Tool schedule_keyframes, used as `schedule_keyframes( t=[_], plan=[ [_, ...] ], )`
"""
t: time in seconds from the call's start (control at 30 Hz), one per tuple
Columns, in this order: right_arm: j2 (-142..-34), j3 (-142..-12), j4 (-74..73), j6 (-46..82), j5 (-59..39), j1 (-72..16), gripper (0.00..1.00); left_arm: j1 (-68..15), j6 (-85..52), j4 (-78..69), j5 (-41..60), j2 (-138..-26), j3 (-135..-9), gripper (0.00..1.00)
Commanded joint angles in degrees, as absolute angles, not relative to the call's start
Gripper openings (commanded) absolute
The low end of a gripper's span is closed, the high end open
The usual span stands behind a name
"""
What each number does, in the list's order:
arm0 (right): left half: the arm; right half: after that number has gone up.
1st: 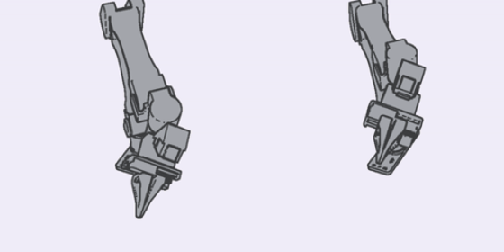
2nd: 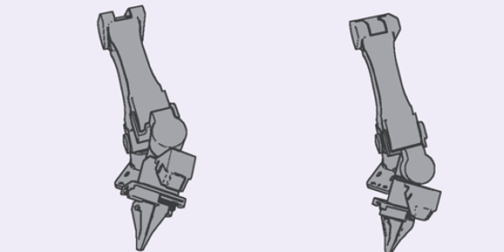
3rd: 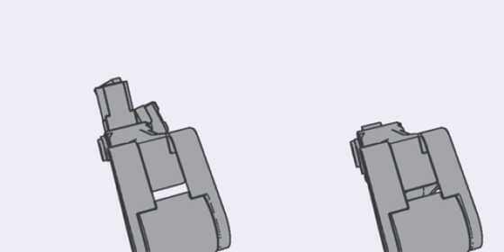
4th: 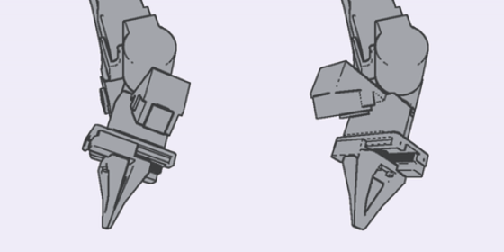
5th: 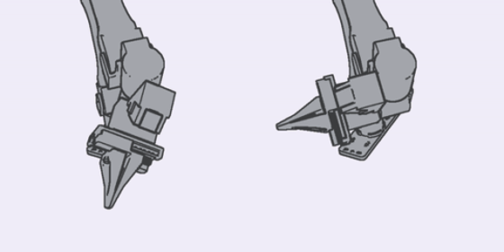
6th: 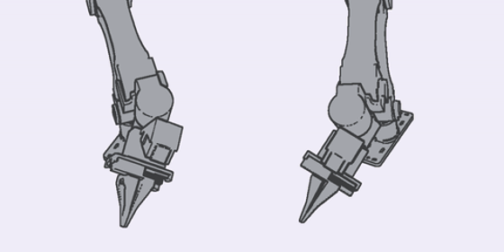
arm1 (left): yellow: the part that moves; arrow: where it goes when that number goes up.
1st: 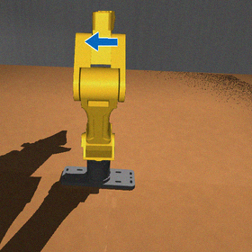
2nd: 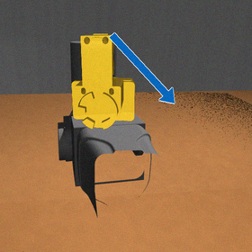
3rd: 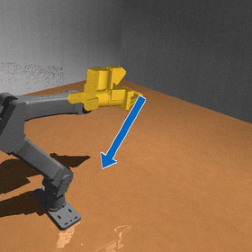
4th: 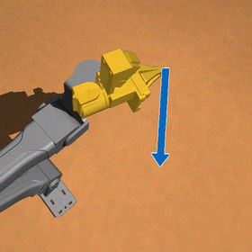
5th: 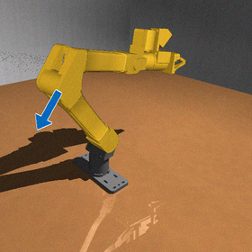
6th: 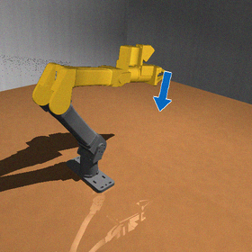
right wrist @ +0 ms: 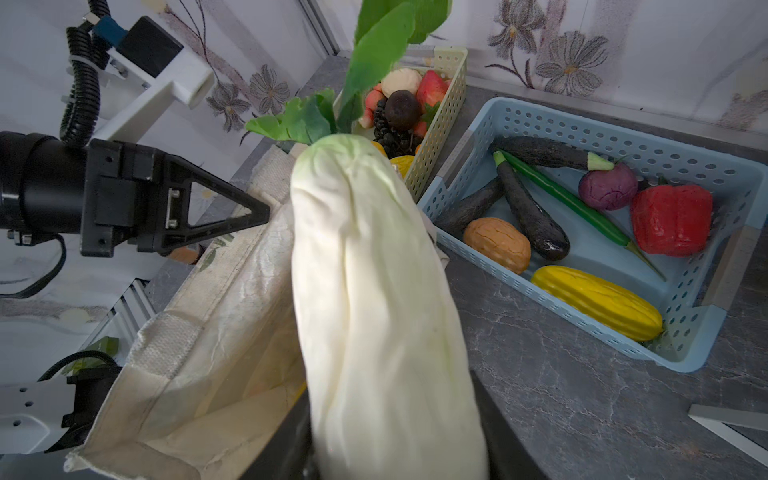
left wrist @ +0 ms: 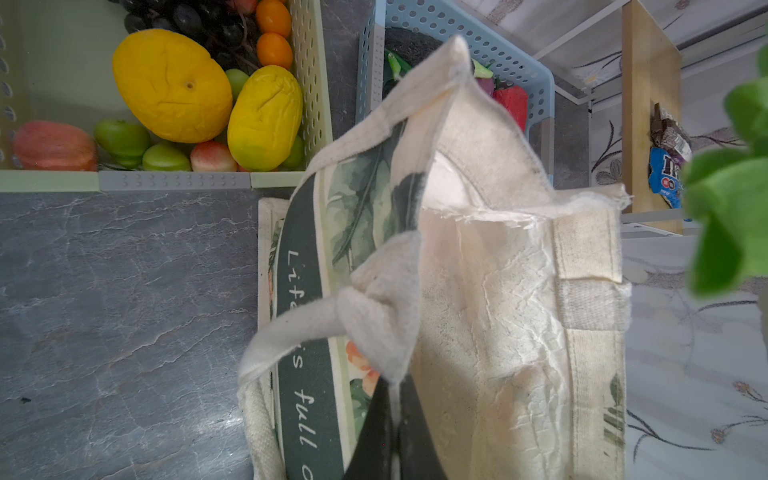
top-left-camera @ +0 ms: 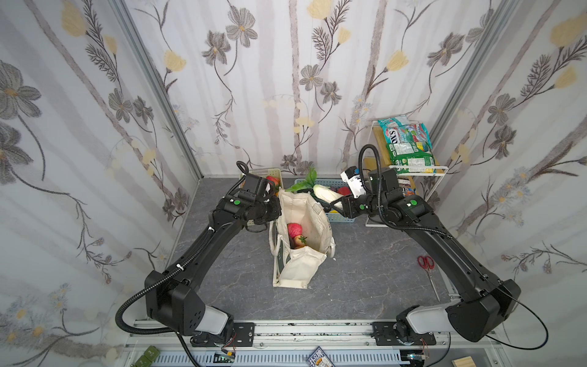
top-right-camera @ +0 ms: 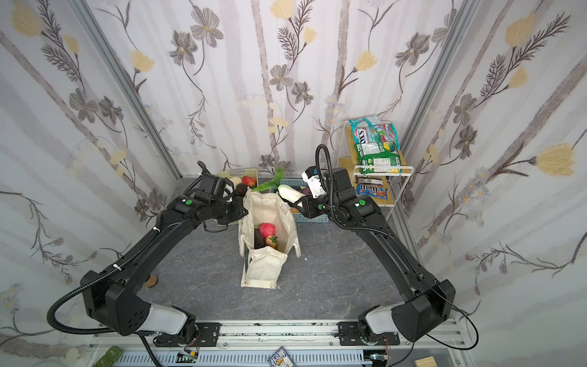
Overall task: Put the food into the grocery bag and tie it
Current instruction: 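Carry the white eggplant over the tote bag opening with the right gripper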
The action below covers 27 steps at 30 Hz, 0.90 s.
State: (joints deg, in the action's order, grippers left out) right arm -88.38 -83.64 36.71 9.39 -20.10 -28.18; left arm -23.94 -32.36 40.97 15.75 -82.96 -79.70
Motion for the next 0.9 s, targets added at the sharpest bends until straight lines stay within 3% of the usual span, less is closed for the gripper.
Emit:
schedule_keyframes(
  t=[0.0, 0.87],
  plan=[
    [-86.96, -82.29, 36.19, 11.43, -20.45, -29.4, 0.46, -24.04, -32.28, 40.52, 15.78, -82.97, -80.16, 0.0],
    [-85.24, -75.5, 32.58, 19.25, -22.92, -36.59, 0.45, -24.78, -31.83, 40.0, 16.78, -83.32, -81.08, 0.0]
  ],
)
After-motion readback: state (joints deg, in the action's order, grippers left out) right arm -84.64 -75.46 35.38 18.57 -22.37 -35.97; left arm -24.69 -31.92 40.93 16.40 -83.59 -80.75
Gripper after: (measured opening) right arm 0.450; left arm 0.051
